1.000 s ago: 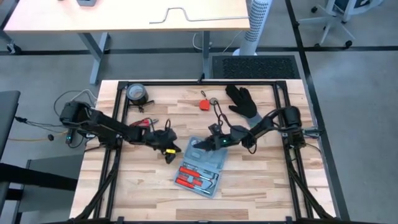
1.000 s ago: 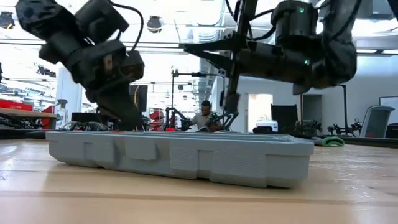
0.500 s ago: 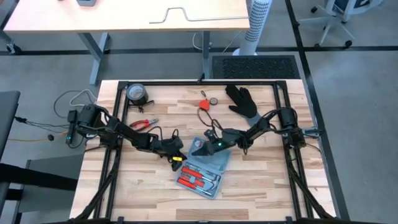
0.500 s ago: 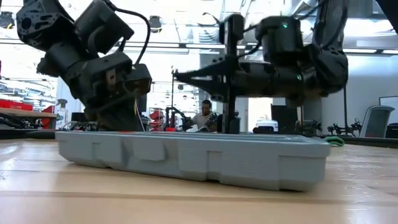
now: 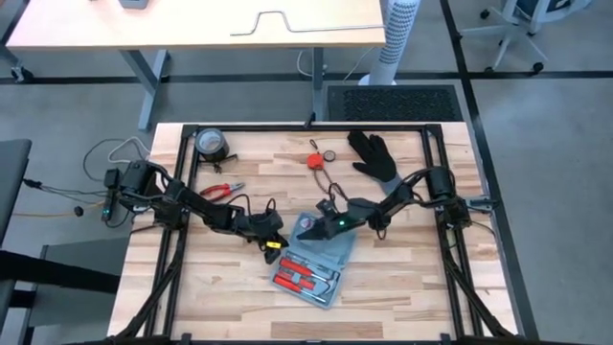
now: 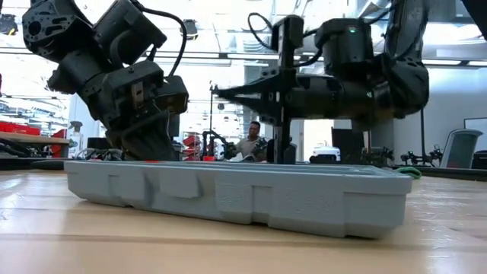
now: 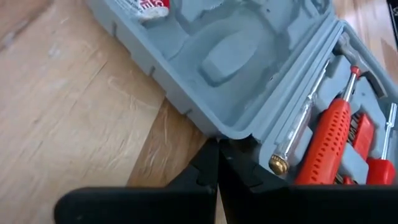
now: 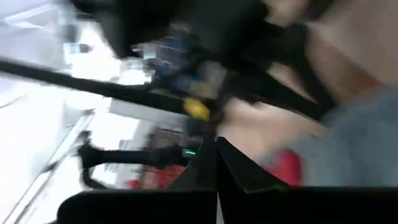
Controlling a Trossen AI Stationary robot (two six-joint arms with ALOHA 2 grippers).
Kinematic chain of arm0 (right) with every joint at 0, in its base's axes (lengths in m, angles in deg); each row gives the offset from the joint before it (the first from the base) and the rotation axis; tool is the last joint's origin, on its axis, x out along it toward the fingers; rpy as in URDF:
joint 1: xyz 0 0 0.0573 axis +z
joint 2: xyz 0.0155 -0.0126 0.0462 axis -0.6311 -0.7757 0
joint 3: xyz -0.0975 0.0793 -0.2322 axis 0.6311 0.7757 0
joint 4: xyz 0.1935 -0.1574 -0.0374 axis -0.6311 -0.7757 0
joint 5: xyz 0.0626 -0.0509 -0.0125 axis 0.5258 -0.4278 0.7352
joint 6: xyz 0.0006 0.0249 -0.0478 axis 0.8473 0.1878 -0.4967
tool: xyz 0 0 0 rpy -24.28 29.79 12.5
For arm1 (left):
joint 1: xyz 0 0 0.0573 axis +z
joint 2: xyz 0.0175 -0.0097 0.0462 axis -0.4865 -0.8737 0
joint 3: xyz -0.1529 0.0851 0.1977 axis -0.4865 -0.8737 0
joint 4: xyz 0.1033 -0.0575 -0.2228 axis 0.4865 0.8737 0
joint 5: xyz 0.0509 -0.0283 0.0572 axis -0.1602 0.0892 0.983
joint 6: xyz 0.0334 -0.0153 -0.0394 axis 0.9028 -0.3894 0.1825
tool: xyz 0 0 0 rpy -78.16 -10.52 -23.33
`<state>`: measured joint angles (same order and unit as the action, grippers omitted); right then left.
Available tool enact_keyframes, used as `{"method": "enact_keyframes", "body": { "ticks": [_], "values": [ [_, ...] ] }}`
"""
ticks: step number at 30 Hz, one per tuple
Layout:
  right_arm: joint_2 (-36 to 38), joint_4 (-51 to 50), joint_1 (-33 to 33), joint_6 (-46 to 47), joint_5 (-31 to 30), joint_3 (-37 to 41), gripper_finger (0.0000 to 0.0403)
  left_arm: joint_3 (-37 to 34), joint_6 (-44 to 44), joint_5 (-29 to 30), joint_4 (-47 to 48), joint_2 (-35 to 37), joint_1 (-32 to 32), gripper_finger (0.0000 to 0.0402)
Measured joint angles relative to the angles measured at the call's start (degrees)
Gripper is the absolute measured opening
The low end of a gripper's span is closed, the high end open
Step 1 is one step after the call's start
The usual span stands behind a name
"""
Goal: Prefit tool cases
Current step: Put the orange hex key set into the gray tool case
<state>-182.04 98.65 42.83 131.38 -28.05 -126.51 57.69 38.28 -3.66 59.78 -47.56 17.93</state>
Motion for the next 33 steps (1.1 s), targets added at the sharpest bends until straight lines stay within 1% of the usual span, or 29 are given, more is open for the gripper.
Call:
{"method": "enact_keyframes", "body": {
  "ticks": [2,4,6,7,9,11,13,17,19,21,23,25,33],
  "values": [
    [0.0,7.0,-0.1,-0.3,0.1,0.1,0.0,0.0,0.2,0.0,0.0,0.0,0.0,0.0],
    [1.7,11.1,-0.1,-0.5,0.4,0.0,0.0,0.0,0.6,-0.1,-0.3,0.1,0.0,0.0],
    [4.5,10.3,0.9,-1.6,0.5,1.2,0.0,0.0,0.9,-0.1,-0.9,0.3,0.0,0.0],
    [6.2,7.3,1.9,-2.6,0.5,2.2,0.0,0.0,0.8,-0.1,-1.3,0.4,0.0,0.0],
    [10.5,-3.2,4.4,-4.8,0.0,4.8,0.0,0.0,0.8,-0.3,-1.1,0.5,0.0,0.0],
    [15.9,-15.3,7.4,-7.3,-3.0,6.7,0.0,0.0,0.8,-0.4,-1.3,0.5,0.0,0.0],
    [21.8,-28.0,10.5,-9.2,-8.3,7.8,0.0,0.0,0.3,-0.4,-1.2,0.6,0.0,0.0],
    [31.8,-58.0,16.9,-9.4,-21.9,6.9,0.0,0.0,0.1,-0.4,-1.7,0.6,0.0,0.0],
    [34.7,-70.7,19.6,-7.3,-27.6,5.6,0.0,0.0,-0.7,-0.4,-1.6,0.6,0.0,0.0],
    [35.6,-78.8,20.6,-4.7,-30.5,5.4,0.0,0.0,-1.4,-0.3,-1.5,0.6,0.0,0.0],
    [34.8,-81.6,20.5,-3.7,-31.3,5.5,0.0,0.0,-1.8,-0.2,-1.4,0.6,-0.1,0.0],
    [33.7,-81.0,19.4,-4.3,-31.2,5.5,0.0,0.0,-2.2,-0.2,-1.4,0.4,-0.1,0.0],
    [27.2,-76.4,11.9,-10.3,-24.0,5.2,0.0,-0.1,-5.5,2.3,-2.1,0.3,-0.1,0.0]
  ]
}}
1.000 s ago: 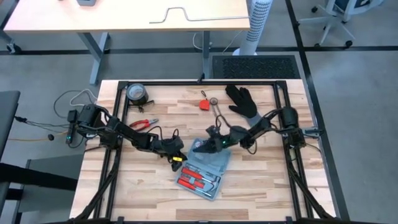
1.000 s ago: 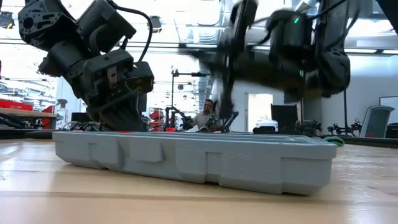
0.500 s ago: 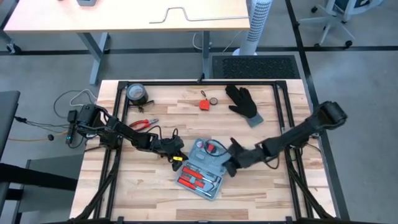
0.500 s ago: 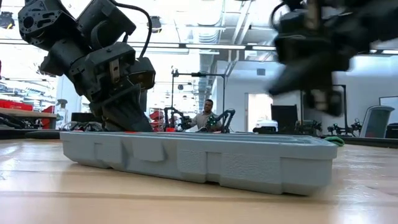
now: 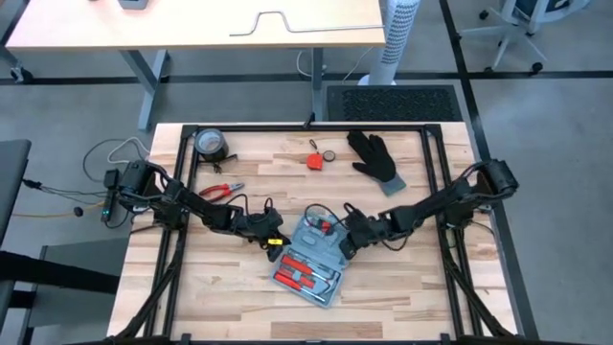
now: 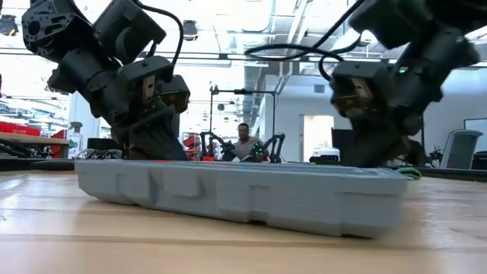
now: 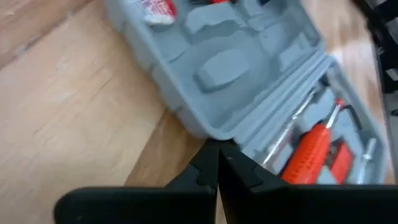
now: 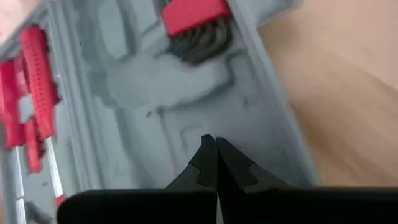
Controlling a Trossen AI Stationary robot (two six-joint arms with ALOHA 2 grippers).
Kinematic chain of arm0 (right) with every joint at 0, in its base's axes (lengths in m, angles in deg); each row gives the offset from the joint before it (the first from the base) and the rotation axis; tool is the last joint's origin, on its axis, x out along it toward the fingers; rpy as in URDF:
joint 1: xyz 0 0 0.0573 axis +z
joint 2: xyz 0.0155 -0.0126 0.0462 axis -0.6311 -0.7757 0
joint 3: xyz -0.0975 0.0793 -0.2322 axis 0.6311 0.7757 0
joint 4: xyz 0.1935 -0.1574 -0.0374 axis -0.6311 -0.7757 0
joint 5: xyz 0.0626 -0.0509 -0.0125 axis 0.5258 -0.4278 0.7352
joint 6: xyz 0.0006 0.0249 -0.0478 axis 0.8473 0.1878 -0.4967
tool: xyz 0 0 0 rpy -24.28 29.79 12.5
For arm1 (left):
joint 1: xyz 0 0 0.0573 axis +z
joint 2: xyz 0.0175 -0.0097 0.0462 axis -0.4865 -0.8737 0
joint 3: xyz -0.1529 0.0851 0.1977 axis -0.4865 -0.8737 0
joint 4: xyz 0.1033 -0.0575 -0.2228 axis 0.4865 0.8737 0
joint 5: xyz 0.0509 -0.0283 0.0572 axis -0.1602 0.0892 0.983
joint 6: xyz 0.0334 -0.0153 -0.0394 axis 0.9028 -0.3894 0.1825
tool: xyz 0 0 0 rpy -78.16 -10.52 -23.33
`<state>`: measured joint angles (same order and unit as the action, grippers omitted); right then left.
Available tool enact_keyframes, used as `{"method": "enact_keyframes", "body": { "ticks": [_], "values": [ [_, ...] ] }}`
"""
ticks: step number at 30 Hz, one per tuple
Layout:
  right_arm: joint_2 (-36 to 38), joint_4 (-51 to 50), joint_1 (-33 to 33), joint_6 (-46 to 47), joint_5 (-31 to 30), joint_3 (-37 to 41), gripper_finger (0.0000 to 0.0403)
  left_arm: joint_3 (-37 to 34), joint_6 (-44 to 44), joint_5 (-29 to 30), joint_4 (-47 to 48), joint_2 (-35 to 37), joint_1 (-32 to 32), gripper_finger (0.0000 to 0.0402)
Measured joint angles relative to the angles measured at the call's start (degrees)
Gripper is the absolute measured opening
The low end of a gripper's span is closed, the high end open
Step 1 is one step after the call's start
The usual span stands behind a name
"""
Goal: Prefit tool cases
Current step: Put the orange hex key set into the gray tool case, then put the orange measuring tape into the gray prefit tool case
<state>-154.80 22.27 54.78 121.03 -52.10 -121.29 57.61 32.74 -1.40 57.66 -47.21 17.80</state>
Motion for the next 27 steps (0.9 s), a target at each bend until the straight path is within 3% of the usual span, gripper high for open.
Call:
{"method": "enact_keyframes", "body": {
  "ticks": [13,21,27],
  "values": [
    [-1.6,4.9,-12.4,-11.0,5.7,0.2,0.0,1.2,-0.4,-0.5,-1.0,-0.1,0.0,0.0],
    [2.3,2.8,-10.4,-11.2,7.8,0.2,0.0,1.2,-0.7,-1.7,-0.5,0.6,0.1,0.0],
    [9.7,-2.8,-8.2,-11.1,3.6,0.2,0.0002,1.2,-0.7,-2.8,-0.3,5.0,0.0,0.0]
  ]
}}
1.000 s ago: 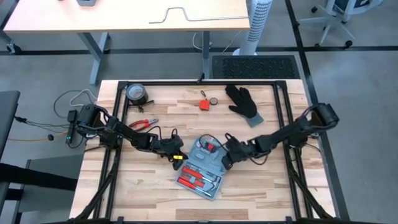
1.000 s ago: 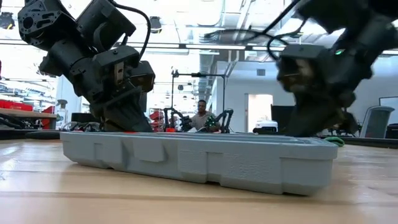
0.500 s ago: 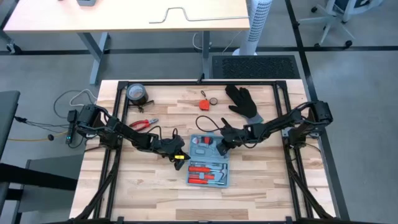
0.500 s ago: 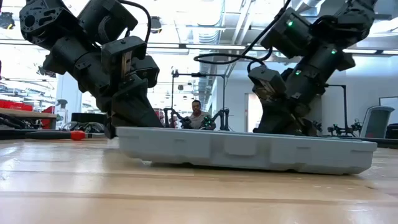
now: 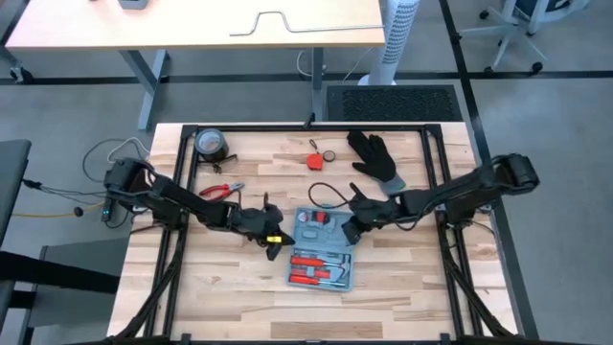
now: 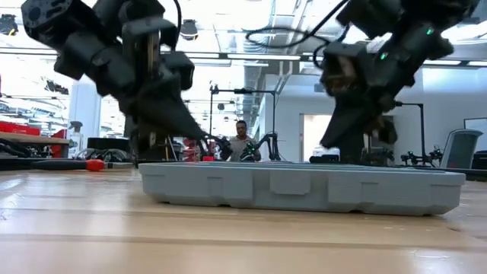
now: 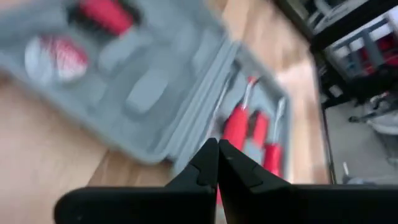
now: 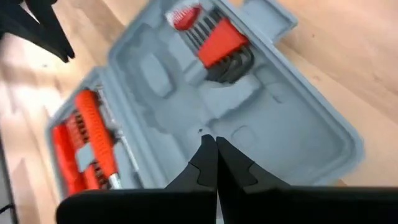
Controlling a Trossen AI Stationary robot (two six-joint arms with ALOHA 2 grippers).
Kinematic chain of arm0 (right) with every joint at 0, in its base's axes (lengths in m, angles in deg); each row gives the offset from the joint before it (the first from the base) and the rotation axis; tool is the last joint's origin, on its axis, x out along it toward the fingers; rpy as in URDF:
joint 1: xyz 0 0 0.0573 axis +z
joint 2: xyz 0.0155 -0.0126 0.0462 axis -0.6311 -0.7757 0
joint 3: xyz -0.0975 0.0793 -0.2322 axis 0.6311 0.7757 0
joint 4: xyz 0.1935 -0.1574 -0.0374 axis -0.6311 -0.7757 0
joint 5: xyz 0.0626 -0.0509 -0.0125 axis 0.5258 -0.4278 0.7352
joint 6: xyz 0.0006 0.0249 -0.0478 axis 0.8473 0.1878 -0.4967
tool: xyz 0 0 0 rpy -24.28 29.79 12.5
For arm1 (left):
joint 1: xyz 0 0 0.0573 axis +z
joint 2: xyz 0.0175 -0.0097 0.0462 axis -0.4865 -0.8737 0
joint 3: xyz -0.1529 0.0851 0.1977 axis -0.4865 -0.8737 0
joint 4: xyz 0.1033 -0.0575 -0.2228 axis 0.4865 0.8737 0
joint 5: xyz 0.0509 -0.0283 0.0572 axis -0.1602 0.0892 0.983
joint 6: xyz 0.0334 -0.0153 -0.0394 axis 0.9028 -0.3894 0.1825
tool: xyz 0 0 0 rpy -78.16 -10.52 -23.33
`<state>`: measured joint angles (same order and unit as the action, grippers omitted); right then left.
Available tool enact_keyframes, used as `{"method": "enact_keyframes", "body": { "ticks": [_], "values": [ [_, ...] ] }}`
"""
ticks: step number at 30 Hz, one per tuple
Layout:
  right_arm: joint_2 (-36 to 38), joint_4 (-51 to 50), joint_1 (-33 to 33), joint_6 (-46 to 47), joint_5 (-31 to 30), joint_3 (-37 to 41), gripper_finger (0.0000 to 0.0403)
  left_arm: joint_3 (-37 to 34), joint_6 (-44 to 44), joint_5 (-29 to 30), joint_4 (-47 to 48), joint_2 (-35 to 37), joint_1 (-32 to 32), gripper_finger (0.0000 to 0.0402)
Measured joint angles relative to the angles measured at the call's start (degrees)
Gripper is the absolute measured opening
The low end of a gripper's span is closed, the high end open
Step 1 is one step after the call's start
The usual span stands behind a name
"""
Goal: Prefit tool cases
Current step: Put the orange measuring tape into the gray prefit tool case
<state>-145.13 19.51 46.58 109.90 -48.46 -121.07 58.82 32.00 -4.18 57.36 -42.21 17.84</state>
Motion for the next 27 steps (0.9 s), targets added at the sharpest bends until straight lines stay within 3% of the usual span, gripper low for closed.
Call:
{"method": "enact_keyframes", "body": {
  "ticks": [3,6,9,16,21,27],
  "values": [
    [3.7,-1.3,1.0,-0.7,-1.4,0.0,0.0003,0.5,1.8,2.8,1.7,3.6,0.5,0.0],
    [6.3,-2.1,1.8,-2.5,-1.9,0.0,0.0005,4.1,5.8,7.1,9.0,6.5,2.7,0.0],
    [7.5,-2.0,1.9,-3.9,-1.9,0.0,0.0009,9.5,12.1,7.4,16.9,7.0,6.5,0.0],
    [7.4,-2.8,-0.4,-5.4,-2.0,0.0,0.0014,18.2,29.9,2.7,30.6,4.8,18.4,0.0],
    [7.4,-3.5,-4.7,-6.1,-2.2,0.0,0.0015,19.4,37.4,-1.3,31.3,4.3,29.5,0.0009],
    [5.7,-2.7,-12.2,-6.0,-3.6,0.0,0.0024,19.5,48.7,-11.2,31.1,2.4,42.0,0.0059]
  ]
}}
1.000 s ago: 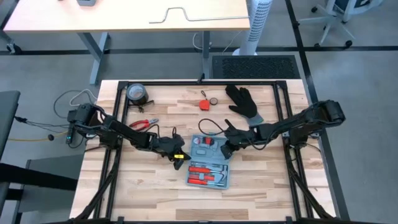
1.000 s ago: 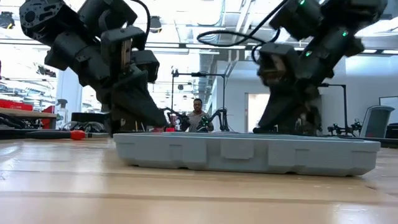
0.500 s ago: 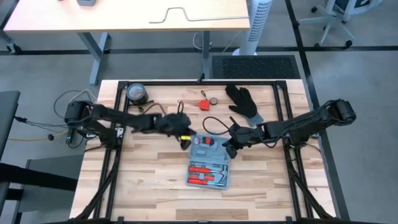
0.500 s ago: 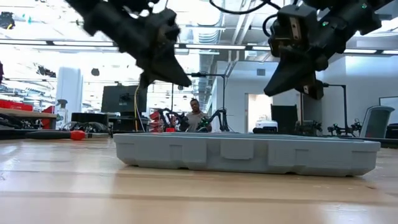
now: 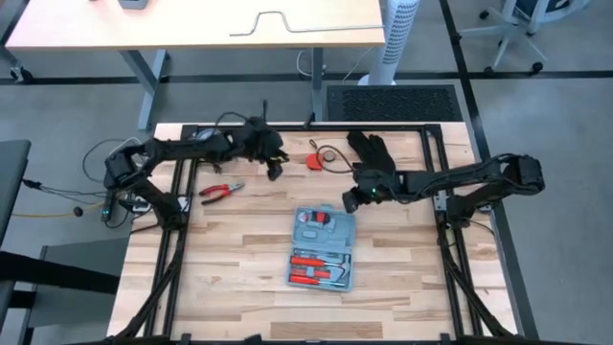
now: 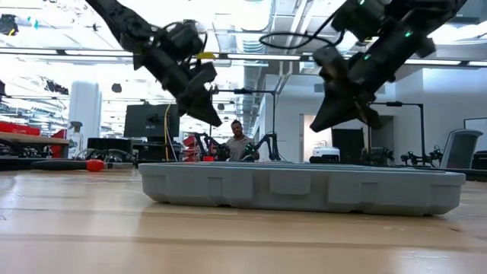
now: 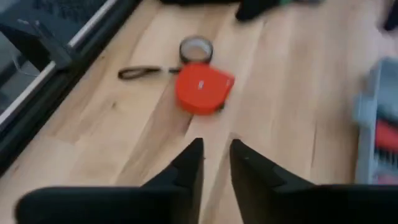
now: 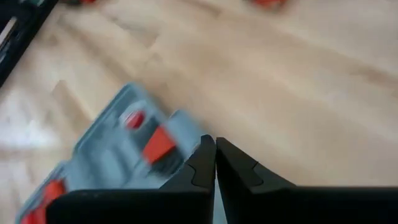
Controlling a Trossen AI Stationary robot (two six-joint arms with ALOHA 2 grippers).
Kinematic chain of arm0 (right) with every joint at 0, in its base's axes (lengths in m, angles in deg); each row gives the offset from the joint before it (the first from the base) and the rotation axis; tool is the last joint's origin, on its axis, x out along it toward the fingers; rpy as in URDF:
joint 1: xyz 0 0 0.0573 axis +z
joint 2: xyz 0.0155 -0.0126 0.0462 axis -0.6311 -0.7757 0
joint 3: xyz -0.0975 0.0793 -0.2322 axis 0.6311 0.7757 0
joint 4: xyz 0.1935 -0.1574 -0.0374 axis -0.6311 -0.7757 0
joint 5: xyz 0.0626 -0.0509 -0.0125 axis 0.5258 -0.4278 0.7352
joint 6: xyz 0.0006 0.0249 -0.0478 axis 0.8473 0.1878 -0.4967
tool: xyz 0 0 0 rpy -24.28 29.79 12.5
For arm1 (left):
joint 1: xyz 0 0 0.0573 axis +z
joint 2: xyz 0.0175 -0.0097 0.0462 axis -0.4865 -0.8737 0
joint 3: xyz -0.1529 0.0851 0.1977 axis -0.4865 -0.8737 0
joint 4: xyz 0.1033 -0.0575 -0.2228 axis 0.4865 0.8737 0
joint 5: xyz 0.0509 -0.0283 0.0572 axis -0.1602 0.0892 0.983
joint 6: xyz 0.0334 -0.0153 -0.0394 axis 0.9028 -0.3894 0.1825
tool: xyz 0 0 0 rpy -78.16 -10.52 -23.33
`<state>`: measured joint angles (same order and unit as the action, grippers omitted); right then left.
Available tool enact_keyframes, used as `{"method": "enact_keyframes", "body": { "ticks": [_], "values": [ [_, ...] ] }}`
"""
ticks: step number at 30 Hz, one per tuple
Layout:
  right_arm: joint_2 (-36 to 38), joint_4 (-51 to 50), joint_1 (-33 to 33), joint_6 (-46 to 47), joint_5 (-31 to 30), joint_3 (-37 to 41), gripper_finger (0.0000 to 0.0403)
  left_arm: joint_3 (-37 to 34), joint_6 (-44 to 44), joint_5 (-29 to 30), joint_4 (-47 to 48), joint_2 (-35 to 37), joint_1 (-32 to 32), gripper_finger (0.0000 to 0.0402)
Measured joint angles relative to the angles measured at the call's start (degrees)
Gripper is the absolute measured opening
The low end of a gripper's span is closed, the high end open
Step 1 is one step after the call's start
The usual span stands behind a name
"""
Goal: Prefit tool cases
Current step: Put the orange measuring tape into the gray prefit tool case
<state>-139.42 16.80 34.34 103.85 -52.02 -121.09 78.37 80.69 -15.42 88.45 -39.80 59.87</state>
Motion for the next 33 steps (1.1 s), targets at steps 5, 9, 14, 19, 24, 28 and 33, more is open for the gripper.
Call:
{"method": "enact_keyframes", "body": {
  "ticks": [5,9,14,19,24,28,33],
  "values": [
    [-0.1,0.7,-5.1,-2.4,-0.1,0.0,0.0043,0.4,12.0,-5.1,1.4,-0.9,6.1,0.0111],
    [-0.1,4.3,-8.2,-5.9,0.0,0.0,0.0064,2.8,17.5,-7.2,1.5,-3.0,7.5,0.0149],
    [-0.1,8.7,-10.3,-11.2,0.0,0.0,0.01,8.8,20.7,-8.2,5.7,-9.0,6.2,0.0187],
    [-0.1,7.6,-12.0,-11.5,0.0,0.0,0.0139,17.5,24.4,-7.6,9.3,-16.4,4.7,0.02],
    [-0.1,5.4,-11.7,-10.6,0.0,0.0,0.0171,26.6,29.6,-9.2,15.8,-23.4,4.5,0.0201],
    [-0.1,3.3,-11.5,-9.3,0.0,0.0,0.0189,31.6,36.9,-11.4,20.0,-28.1,4.5,0.0201],
    [-0.1,2.0,-11.4,-8.5,0.1,0.0,0.0196,37.2,38.7,-12.3,23.7,-32.7,4.5,0.0202]
  ]
}}
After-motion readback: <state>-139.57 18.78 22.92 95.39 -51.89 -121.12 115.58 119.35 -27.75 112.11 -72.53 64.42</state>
